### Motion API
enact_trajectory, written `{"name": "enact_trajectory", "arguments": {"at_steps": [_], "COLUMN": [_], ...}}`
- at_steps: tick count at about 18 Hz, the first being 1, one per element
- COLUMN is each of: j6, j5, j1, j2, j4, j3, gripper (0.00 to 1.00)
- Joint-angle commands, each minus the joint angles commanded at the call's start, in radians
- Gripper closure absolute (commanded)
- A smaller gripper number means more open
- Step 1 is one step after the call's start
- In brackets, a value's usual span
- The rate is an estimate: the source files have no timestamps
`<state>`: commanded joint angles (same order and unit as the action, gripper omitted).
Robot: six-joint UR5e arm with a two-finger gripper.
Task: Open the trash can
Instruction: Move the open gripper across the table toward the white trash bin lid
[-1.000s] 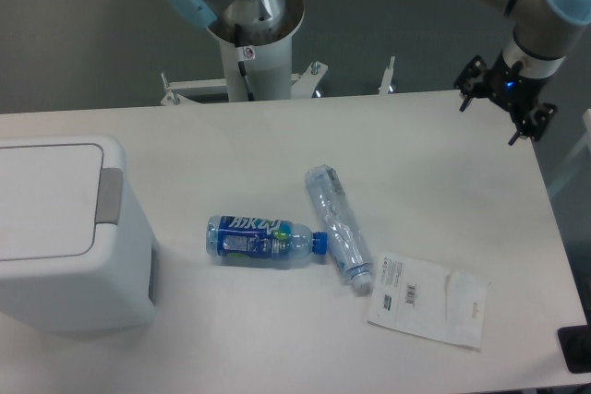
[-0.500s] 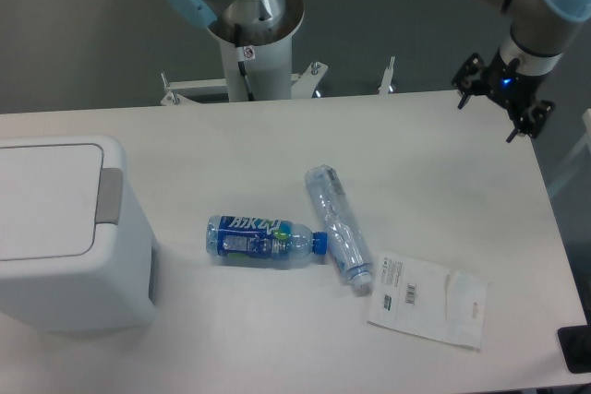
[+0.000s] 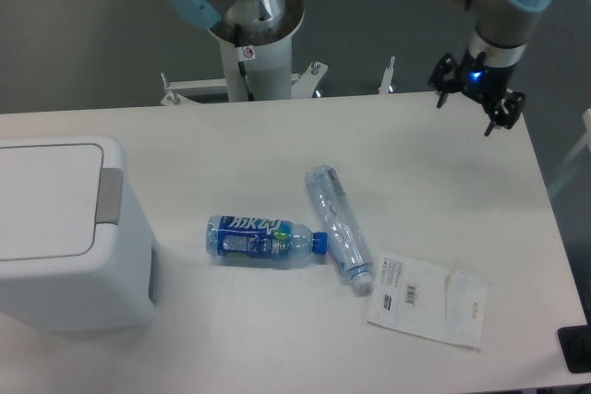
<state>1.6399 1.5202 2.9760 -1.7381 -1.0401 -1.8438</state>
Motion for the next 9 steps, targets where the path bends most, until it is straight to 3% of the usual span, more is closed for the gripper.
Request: {"name": "enact_trajectory", "arguments": {"at_steps": [4,9], "j6": [-0.156,-0.303], "j5": [0.005,0.003], "j1": [-0.026,-0.115], "j2": [0.051,0.081], "j4": [-0.009,-0.024], "j3": [0.0,0.043], "gripper": [0.0,0.0]}}
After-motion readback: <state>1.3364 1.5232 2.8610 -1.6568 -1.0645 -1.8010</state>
